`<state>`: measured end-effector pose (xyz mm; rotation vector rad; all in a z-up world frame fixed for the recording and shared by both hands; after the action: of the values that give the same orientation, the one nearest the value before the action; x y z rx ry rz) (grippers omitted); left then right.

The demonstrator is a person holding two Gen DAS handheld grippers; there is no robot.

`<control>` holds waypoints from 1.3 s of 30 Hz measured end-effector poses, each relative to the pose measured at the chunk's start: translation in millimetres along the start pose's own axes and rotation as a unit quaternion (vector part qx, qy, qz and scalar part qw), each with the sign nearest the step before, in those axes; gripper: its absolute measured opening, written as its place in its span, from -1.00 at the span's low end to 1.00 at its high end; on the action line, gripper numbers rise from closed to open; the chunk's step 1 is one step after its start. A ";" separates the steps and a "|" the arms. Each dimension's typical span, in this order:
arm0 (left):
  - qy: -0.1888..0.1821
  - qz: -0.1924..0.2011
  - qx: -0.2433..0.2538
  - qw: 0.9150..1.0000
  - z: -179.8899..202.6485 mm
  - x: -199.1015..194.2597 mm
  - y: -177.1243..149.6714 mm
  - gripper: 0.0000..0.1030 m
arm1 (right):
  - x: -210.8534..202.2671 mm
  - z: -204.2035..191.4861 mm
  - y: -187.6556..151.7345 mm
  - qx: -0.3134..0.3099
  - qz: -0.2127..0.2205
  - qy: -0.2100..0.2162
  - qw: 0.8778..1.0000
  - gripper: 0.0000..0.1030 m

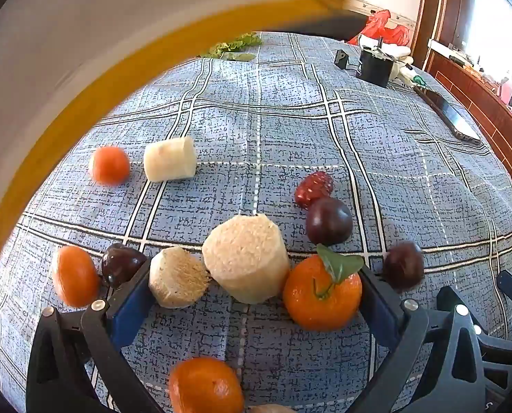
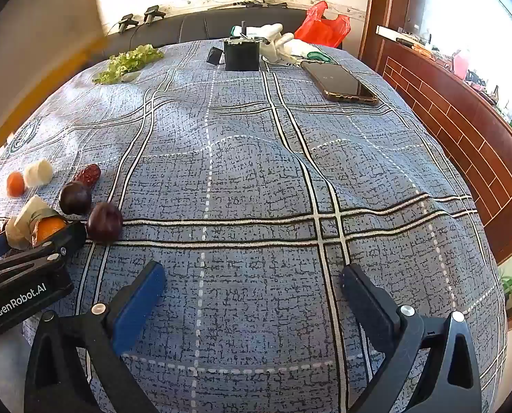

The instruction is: Organize fruits

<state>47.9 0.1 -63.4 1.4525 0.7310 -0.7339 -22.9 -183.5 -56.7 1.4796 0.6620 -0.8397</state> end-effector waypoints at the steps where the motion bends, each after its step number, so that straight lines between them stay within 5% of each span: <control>1: -0.003 -0.009 -0.002 1.000 0.2 0.4 -1.2 1.00 | 0.2 -0.1 0.0 0.000 0.000 0.000 1.000 0.99; 39: -0.001 -0.010 -0.001 1.000 0.2 1.6 -1.6 1.00 | 0.7 -0.4 -0.2 0.002 0.001 0.003 1.000 1.00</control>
<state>47.6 -0.2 -65.6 1.4438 0.7453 -0.7507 -22.6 -183.1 -57.4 1.4871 0.6631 -0.8361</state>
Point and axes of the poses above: each gripper's, at about its wrist camera, not at the fingertips, and x roughly the way its jaws point, z to its right, y to its top, the point moved 8 cm from there along x, roughly the way its jaws point, and after that the axes turned 1 degree about -z, right-handed, at the moved point
